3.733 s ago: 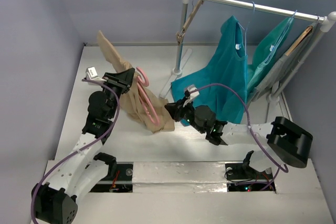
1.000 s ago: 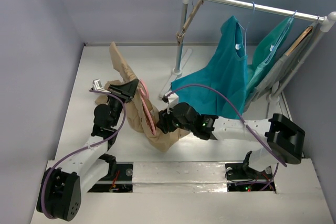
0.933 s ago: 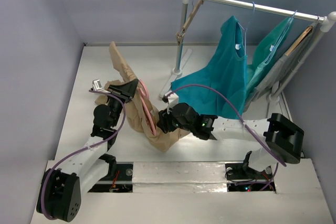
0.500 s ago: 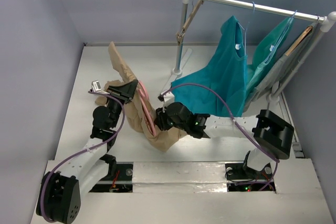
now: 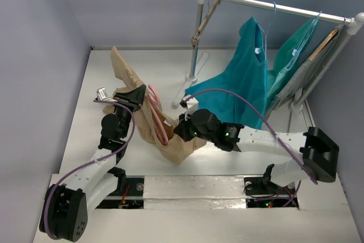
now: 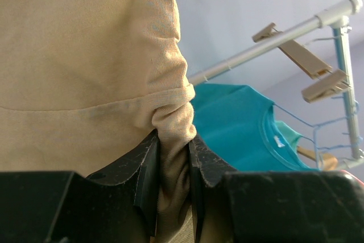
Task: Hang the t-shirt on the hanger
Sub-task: Place the T-shirt on the hanger, then place the hanger at the clothesline.
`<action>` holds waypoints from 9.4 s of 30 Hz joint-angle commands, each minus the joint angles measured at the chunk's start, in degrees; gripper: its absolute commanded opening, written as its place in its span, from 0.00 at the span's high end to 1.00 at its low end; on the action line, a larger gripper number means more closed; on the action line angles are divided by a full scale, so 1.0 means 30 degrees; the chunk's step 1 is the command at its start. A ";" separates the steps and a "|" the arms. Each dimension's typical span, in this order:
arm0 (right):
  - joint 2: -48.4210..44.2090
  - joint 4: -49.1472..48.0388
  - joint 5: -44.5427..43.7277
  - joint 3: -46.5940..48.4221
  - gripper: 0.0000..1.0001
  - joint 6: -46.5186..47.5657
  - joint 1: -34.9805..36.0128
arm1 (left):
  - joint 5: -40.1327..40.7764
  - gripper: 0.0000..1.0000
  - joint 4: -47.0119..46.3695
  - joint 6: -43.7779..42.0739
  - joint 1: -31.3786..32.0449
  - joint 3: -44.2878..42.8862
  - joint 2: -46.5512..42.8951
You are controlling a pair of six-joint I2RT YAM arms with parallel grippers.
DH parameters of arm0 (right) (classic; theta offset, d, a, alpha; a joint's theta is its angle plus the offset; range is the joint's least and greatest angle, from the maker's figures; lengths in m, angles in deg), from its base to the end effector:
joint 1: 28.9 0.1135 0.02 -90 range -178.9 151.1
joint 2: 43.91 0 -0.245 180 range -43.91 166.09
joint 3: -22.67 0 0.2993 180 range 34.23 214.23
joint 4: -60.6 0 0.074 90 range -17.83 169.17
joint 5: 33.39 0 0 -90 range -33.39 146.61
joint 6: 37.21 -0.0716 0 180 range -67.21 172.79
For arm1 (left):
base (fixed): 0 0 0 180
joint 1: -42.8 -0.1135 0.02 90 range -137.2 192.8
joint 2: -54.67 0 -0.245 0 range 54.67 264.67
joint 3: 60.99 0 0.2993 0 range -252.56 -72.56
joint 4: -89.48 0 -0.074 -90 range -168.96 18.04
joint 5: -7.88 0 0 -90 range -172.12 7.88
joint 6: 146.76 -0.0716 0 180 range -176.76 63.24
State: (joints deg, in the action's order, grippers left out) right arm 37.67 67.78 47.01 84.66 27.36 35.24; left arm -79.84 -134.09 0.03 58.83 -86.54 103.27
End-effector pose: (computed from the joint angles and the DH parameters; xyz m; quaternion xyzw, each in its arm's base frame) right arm 0.1831 0.3504 0.1904 -0.2399 0.8152 0.3174 0.4210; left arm 0.2600 -0.0717 0.2311 -0.2137 0.5284 -0.4785 0.6679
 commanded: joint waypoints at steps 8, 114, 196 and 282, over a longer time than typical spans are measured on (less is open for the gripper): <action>-0.1855 0.3217 0.3200 0.2082 1.00 0.1971 0.0300 | 0.0530 1.00 -0.2245 -0.0739 -0.0071 -0.1786 0.0762; 0.0170 -0.1469 -0.1955 0.3931 1.00 0.3116 0.0300 | 0.1963 0.46 0.5050 -0.3229 -0.4377 -0.7236 0.6476; -0.2117 1.2594 -0.4093 1.4097 1.00 0.5460 -0.0432 | 0.5980 0.42 0.6633 -0.3261 1.0506 -0.4012 -0.3578; -0.4459 0.2809 -0.1603 0.3579 0.65 0.3584 -0.0608 | 0.5099 1.00 0.0625 0.2572 1.0359 -0.3720 -0.0643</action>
State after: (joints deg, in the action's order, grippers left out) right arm 24.05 79.54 44.10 96.03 38.60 33.71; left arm -62.31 -126.66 7.46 89.78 -97.38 103.18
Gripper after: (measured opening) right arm 0.365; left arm 0.163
